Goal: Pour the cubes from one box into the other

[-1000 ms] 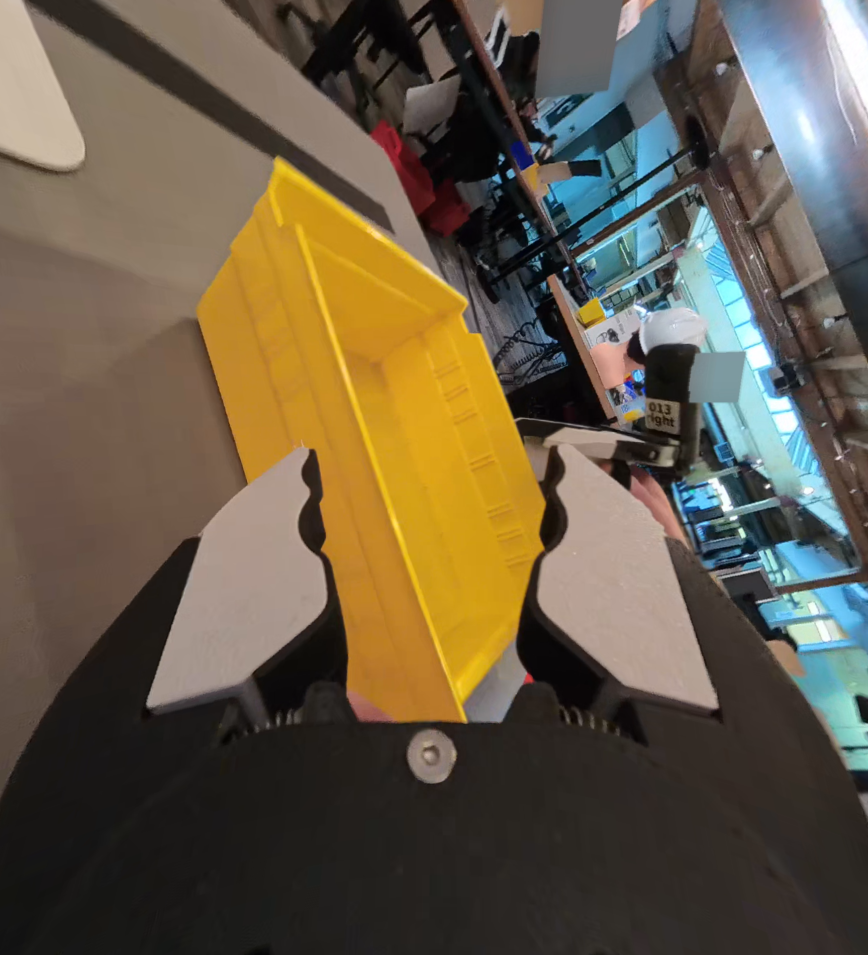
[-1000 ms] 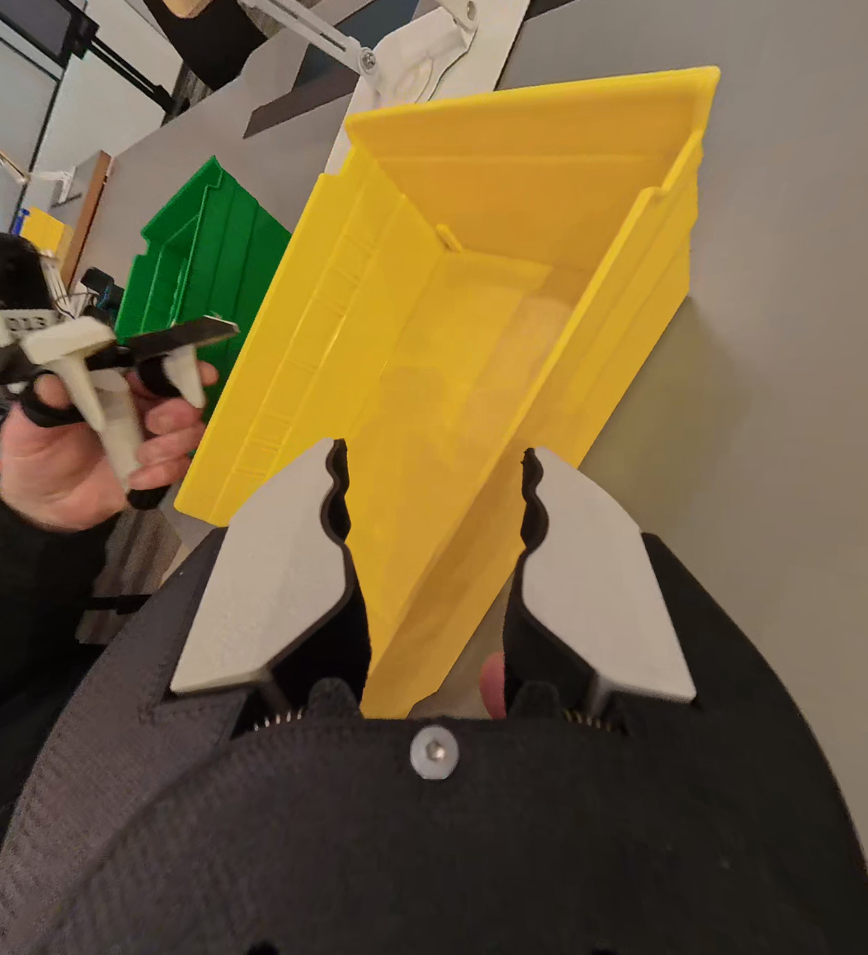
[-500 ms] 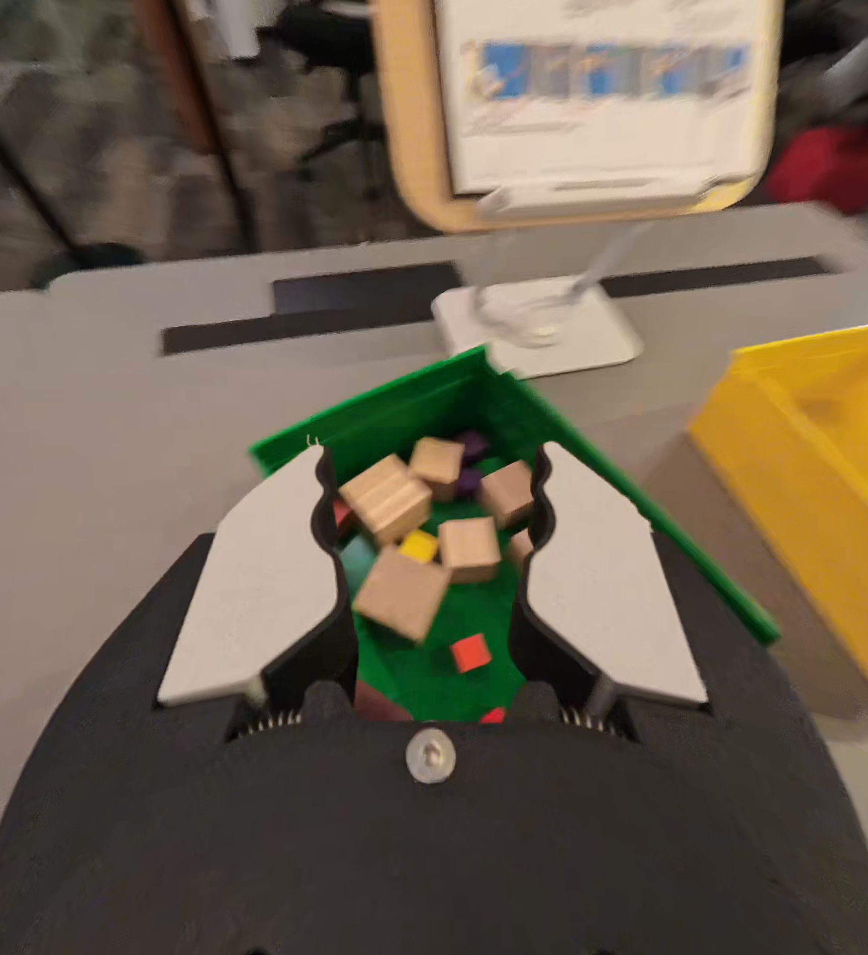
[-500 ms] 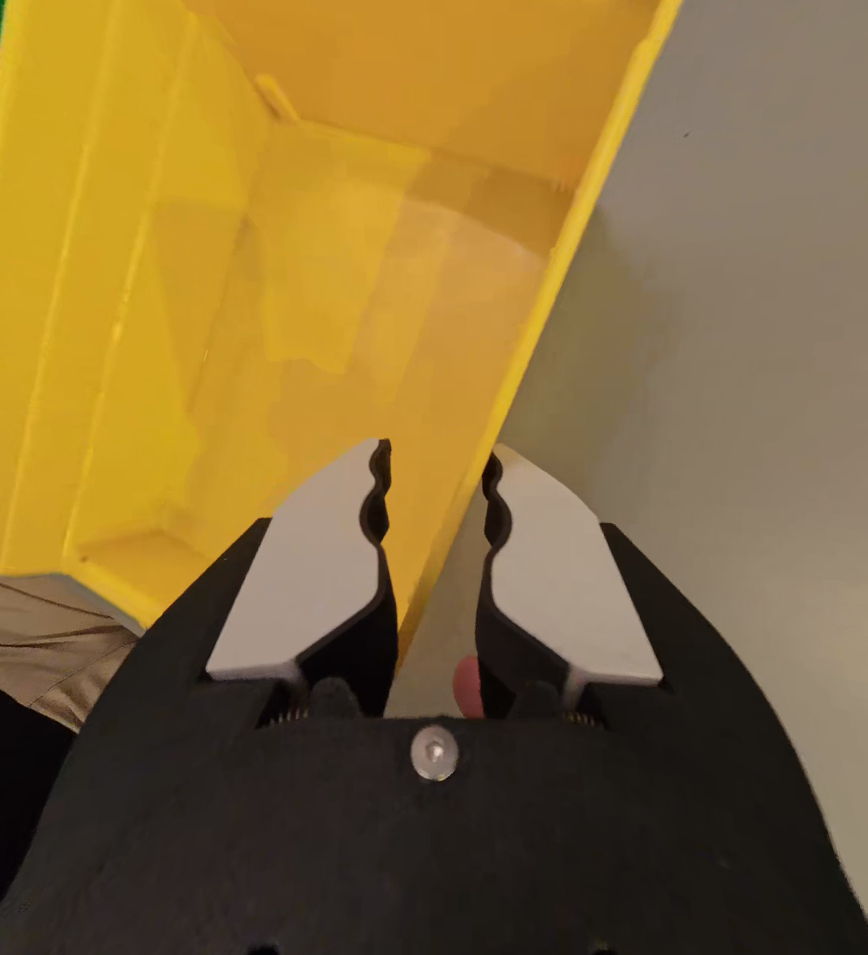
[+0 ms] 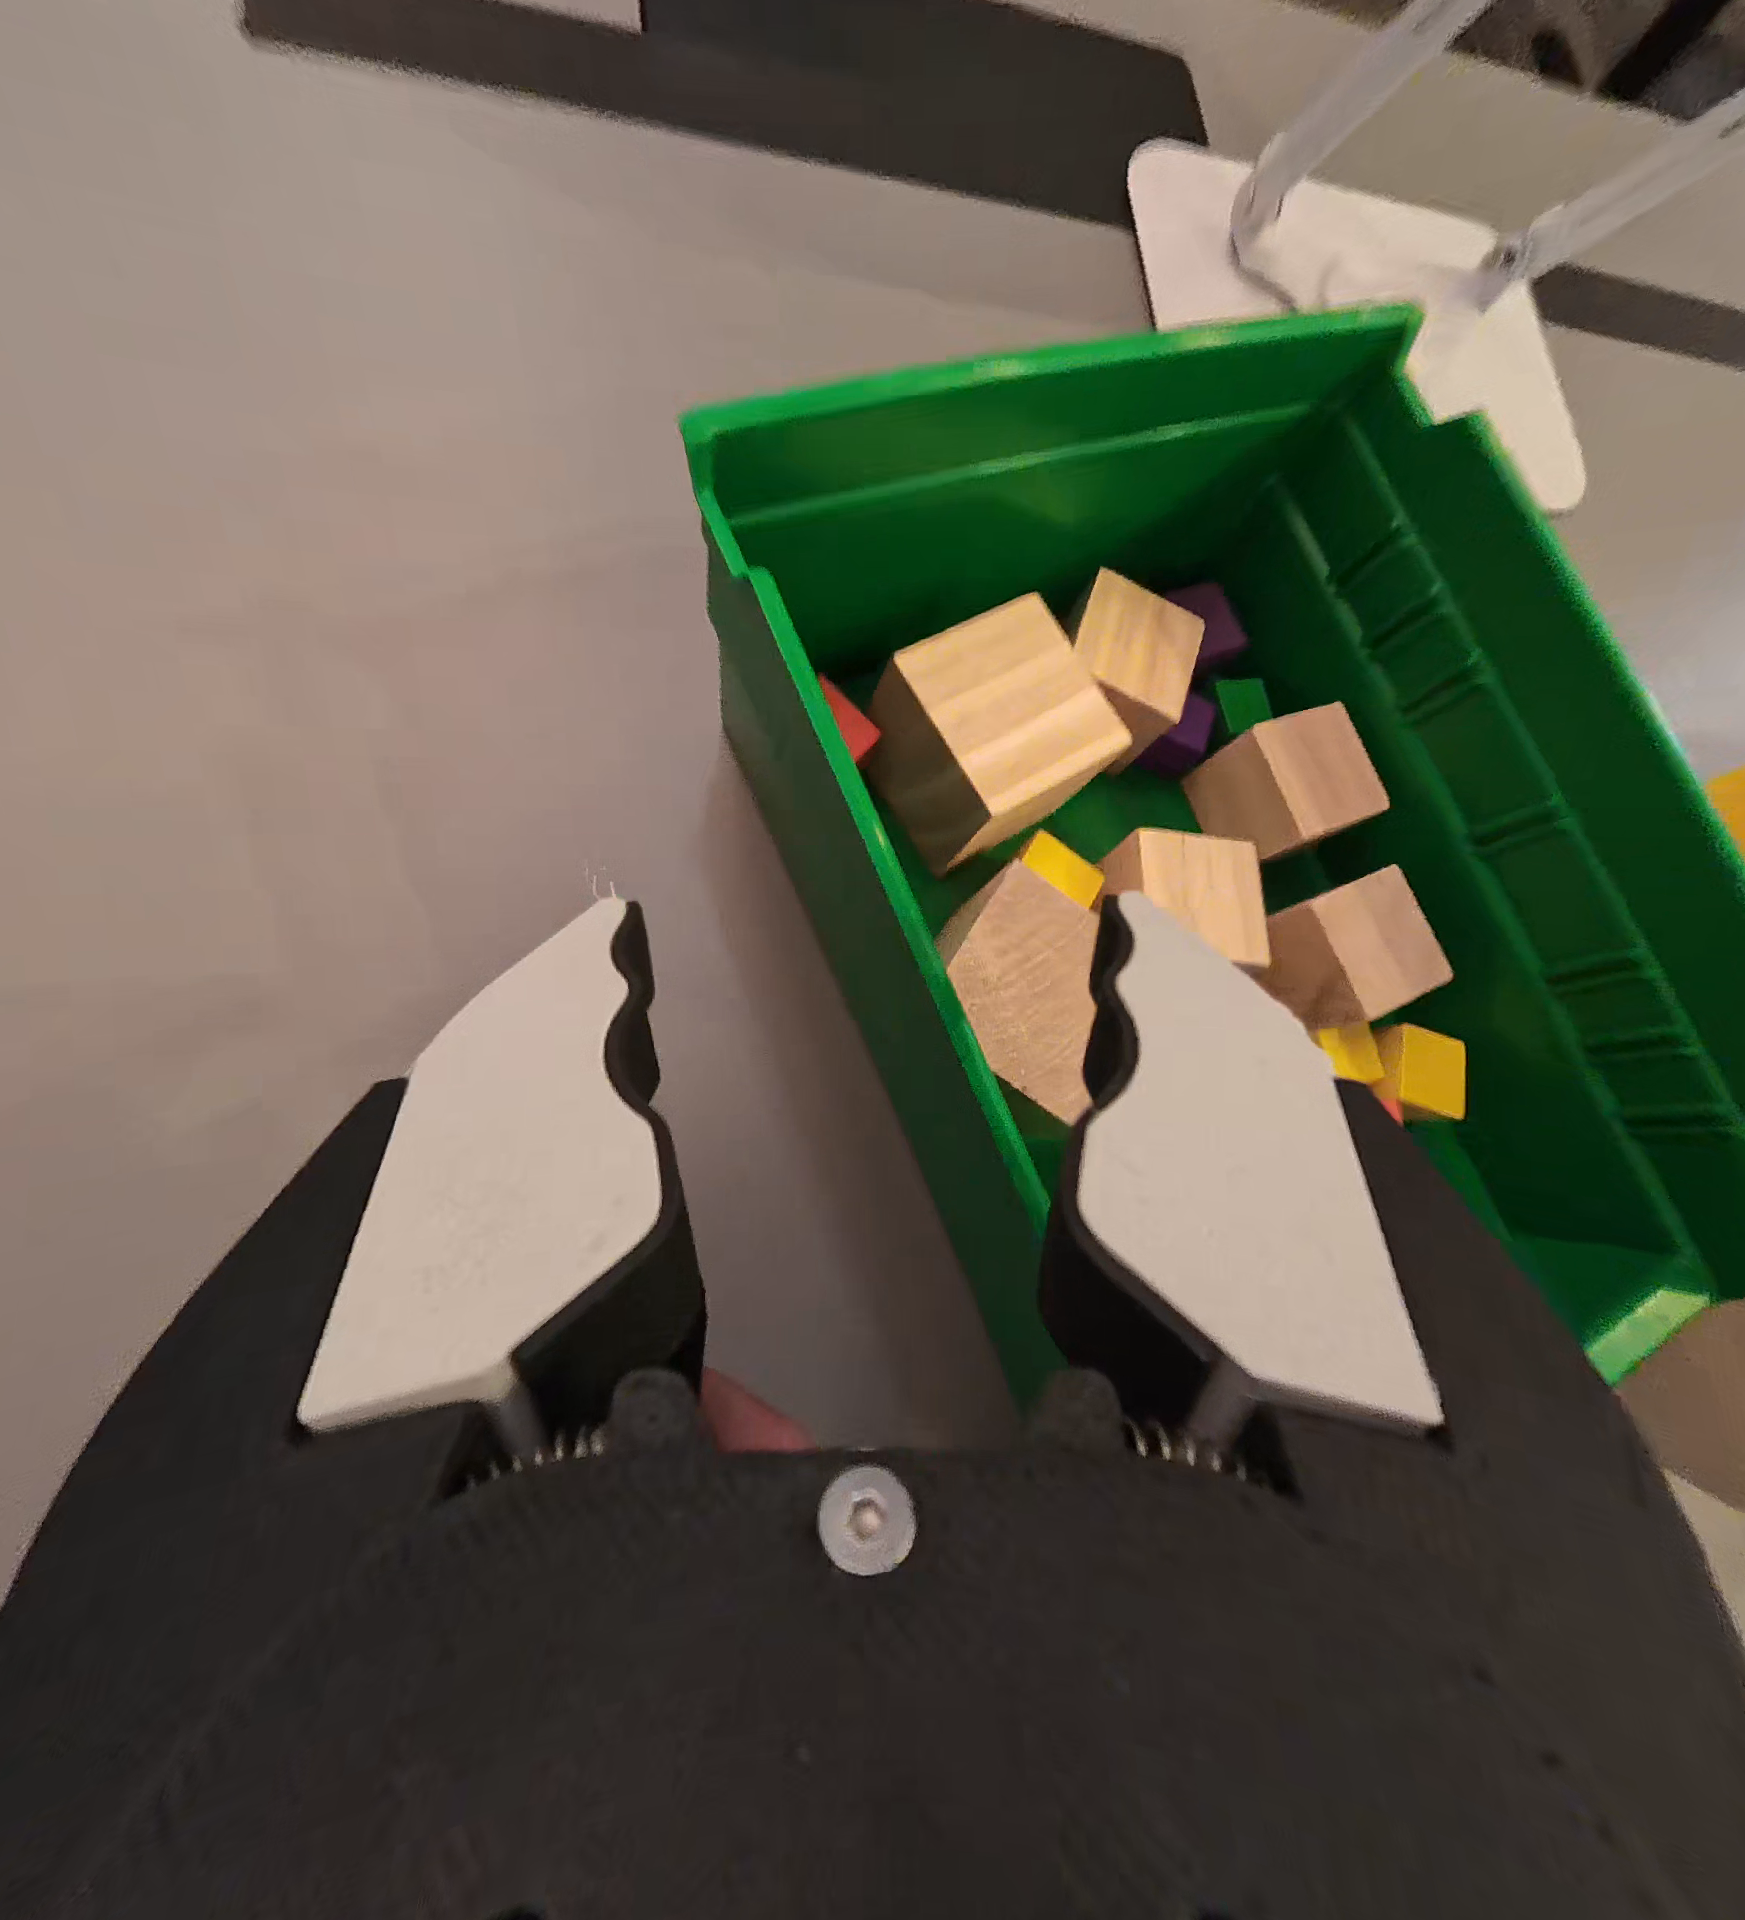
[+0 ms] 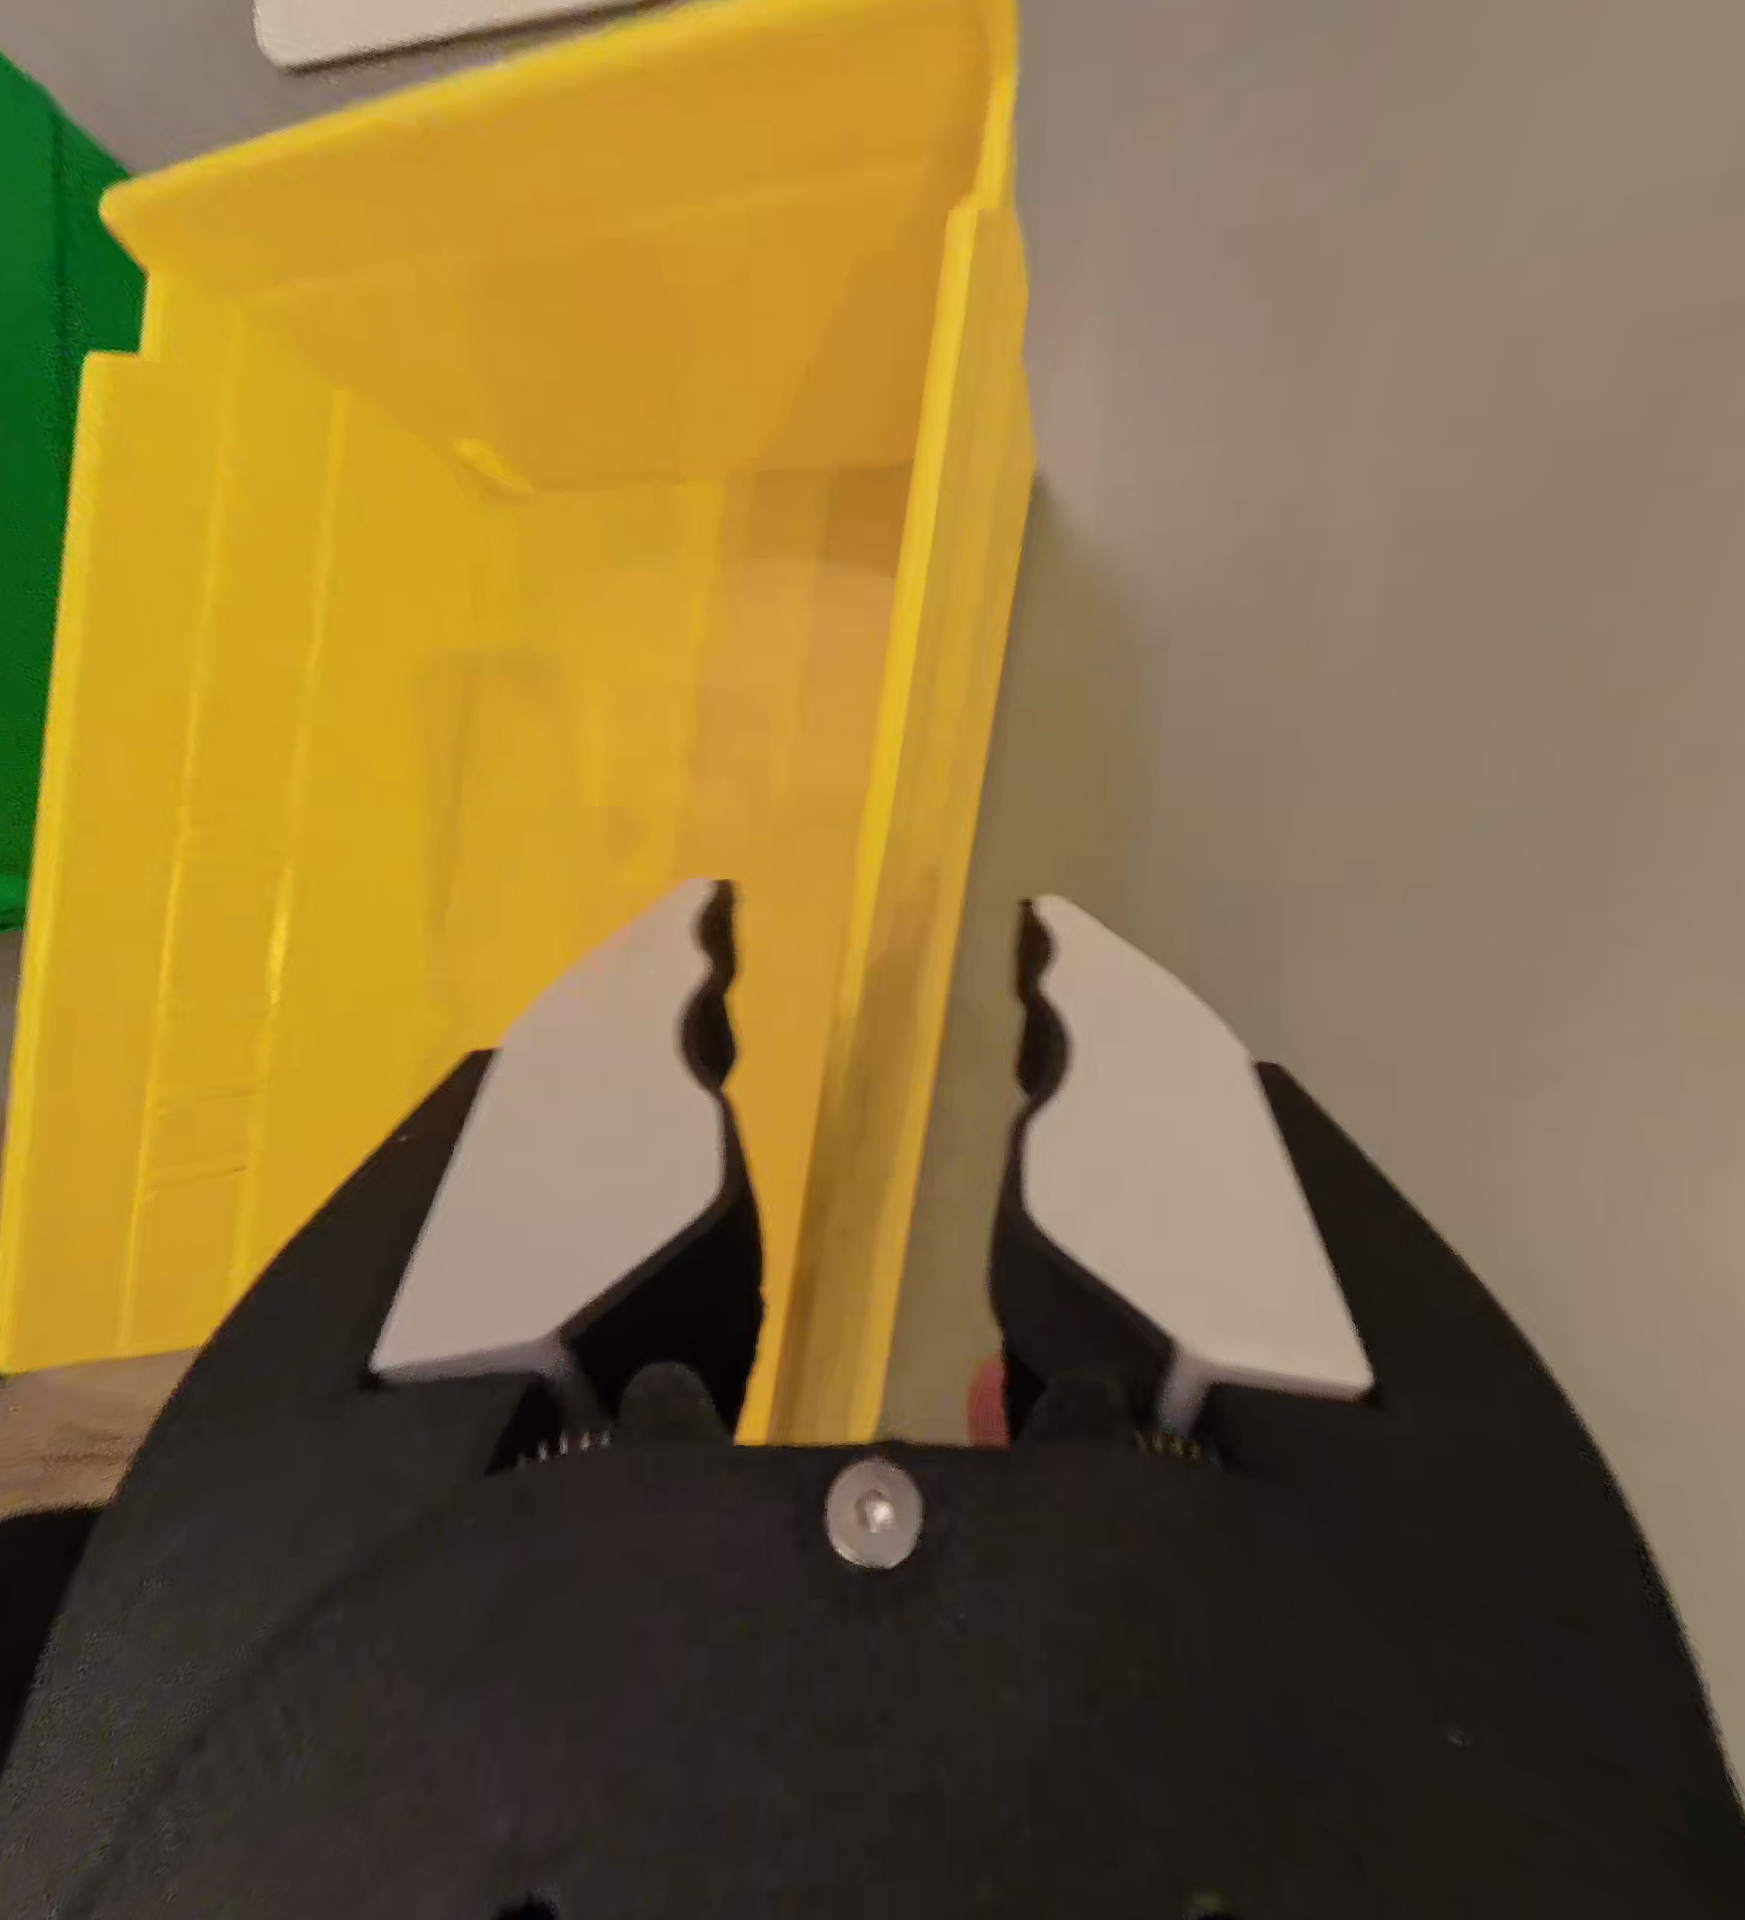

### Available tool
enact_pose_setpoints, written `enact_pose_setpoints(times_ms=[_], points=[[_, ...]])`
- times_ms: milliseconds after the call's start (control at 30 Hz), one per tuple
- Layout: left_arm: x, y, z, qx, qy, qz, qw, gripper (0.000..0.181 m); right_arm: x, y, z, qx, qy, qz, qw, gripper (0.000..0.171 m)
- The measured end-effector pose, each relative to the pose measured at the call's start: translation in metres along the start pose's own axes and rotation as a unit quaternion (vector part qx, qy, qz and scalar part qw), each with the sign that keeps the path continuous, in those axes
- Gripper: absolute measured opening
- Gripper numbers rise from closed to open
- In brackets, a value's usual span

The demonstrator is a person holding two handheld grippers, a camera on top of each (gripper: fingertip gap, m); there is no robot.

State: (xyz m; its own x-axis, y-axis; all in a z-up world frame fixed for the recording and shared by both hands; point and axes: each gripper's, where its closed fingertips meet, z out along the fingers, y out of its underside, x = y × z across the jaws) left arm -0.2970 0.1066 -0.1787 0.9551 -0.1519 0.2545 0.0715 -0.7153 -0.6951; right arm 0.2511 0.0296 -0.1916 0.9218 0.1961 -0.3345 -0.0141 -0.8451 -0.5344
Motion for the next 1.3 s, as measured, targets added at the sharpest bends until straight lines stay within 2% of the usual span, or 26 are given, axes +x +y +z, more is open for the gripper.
enact_pose_setpoints(times_ms=[33, 100, 200, 233, 300, 367, 467, 600, 633, 667, 700, 867, 1000, 1100, 1300], points=[[0.001, 0.006, 0.005, -0.016, 0.009, -0.001, 1.000, 0.080, 0.002, -0.010, -0.011, 0.023, 0.027, -0.020, 0.999, 0.056], [0.002, 0.011, 0.014, -0.029, 0.021, -0.004, 0.999, 0.079, -0.009, -0.036, -0.037, 0.073, 0.066, -0.068, 0.993, 0.062], [0.008, 0.015, 0.024, -0.050, 0.042, -0.013, 0.998, 0.076, -0.084, -0.067, -0.049, 0.097, 0.005, -0.144, 0.985, 0.061], [0.010, 0.016, 0.027, -0.055, 0.046, -0.013, 0.997, 0.073, -0.117, -0.071, -0.042, 0.079, -0.032, -0.163, 0.983, 0.066], [0.016, 0.019, 0.031, -0.070, 0.057, -0.005, 0.996, 0.066, -0.180, -0.072, -0.017, 0.028, -0.069, -0.222, 0.972, 0.062], [0.012, 0.025, 0.033, -0.084, 0.035, 0.012, 0.996, 0.053, -0.240, -0.066, 0.016, -0.023, -0.108, -0.272, 0.956, 0.058], [0.016, 0.025, 0.031, -0.079, 0.056, -0.006, 0.995, 0.039, -0.289, -0.052, 0.078, -0.112, -0.106, -0.318, 0.935, 0.054], [0.016, 0.026, 0.031, -0.084, 0.053, 0.003, 0.995, 0.038, -0.294, -0.036, 0.154, -0.220, -0.067, -0.317, 0.920, 0.048], [0.016, 0.026, 0.032, -0.085, 0.052, 0.005, 0.995, 0.038, -0.290, -0.030, 0.166, -0.252, -0.067, -0.303, 0.917, 0.047], [0.016, 0.026, 0.032, -0.085, 0.052, 0.005, 0.995, 0.038, -0.295, -0.025, 0.172, -0.275, -0.095, -0.276, 0.916, 0.040], [0.015, 0.026, 0.032, -0.086, 0.051, 0.005, 0.995, 0.037, -0.304, -0.026, 0.174, -0.278, -0.125, -0.253, 0.918, 0.032], [0.002, 0.022, 0.035, -0.085, 0.008, 0.014, 0.996, 0.020, -0.302, -0.023, 0.172, -0.299, -0.122, -0.283, 0.903, 0.010], [-0.001, 0.017, 0.033, -0.074, -0.025, 0.041, 0.996, 0.009, -0.303, -0.024, 0.172, -0.269, -0.123, -0.293, 0.909, 0.008], [0.004, 0.010, 0.028, -0.061, -0.045, 0.066, 0.995, 0.008, -0.303, -0.025, 0.167, -0.247, -0.130, -0.295, 0.914, 0.008], [0.031, -0.022, 0.004, -0.017, -0.037, 0.076, 0.996, 0.009, -0.300, -0.050, 0.134, -0.197, -0.152, -0.281, 0.927, 0.009]])
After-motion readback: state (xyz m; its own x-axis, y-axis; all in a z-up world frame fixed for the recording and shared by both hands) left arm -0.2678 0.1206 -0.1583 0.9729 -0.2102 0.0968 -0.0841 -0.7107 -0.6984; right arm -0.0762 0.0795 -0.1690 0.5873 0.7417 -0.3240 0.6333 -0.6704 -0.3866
